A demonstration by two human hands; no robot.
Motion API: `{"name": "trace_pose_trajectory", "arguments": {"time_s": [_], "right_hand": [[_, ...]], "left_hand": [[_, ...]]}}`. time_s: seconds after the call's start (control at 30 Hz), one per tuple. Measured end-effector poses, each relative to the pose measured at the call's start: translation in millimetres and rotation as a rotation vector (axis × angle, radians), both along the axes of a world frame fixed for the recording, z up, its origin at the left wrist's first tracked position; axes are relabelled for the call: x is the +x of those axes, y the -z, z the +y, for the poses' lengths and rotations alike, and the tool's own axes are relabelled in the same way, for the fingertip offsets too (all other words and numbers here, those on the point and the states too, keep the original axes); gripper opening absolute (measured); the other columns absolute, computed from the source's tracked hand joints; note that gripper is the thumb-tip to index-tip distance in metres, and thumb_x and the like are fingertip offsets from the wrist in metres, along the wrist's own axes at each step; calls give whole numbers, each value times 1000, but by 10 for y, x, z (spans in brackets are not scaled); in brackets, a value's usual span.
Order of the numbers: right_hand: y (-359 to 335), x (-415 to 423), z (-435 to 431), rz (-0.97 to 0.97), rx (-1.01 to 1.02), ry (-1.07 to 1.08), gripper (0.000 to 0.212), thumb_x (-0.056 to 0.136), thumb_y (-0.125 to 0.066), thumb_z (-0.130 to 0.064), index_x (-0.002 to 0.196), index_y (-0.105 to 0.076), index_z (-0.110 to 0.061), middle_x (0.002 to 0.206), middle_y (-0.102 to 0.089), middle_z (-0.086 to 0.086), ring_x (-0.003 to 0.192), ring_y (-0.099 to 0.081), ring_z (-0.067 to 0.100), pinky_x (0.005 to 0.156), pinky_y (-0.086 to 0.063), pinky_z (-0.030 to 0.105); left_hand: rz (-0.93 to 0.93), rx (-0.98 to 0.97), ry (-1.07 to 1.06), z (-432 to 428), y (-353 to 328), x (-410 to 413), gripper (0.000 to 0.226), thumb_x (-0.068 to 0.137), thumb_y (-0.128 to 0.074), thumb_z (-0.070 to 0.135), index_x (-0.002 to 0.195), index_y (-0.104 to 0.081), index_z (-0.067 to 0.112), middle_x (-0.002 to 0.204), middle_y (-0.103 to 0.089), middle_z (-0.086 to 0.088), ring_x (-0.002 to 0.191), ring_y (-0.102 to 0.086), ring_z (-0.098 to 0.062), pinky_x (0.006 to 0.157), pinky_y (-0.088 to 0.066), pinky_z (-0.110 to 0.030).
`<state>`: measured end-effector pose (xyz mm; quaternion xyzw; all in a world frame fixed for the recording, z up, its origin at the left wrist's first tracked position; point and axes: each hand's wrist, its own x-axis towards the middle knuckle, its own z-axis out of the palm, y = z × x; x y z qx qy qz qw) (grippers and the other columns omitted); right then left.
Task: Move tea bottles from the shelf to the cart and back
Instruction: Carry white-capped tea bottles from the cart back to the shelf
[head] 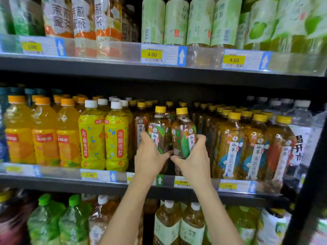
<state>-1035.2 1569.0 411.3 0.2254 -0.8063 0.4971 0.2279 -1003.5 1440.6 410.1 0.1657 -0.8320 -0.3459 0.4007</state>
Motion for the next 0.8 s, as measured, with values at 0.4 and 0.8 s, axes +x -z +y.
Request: {"name": "trace_pose_trajectory", "arguments": {"time_s": [0.4, 0.8], "right_hand": [[36, 0, 192, -115, -32, -192, 77, 82, -78, -18, 133, -20, -28, 129, -49, -3, 118, -54, 14, 94, -54, 34], [-26, -147, 241, -125, 147, -112, 86, 79, -83, -31, 142, -24, -24, 134, -48, -1, 123, -53, 20, 99, -50, 40]], "left_hand": [[-36, 65, 147, -73, 1, 51, 85, 78, -83, 29, 137, -23, 18, 135, -54, -5, 122, -57, -22, 98, -54, -45], [-132, -61, 29, -97, -15, 18, 72, 76, -84, 38, 123, -31, 28, 116, -65, -2, 88, -72, -22, 72, -63, -42]]}}
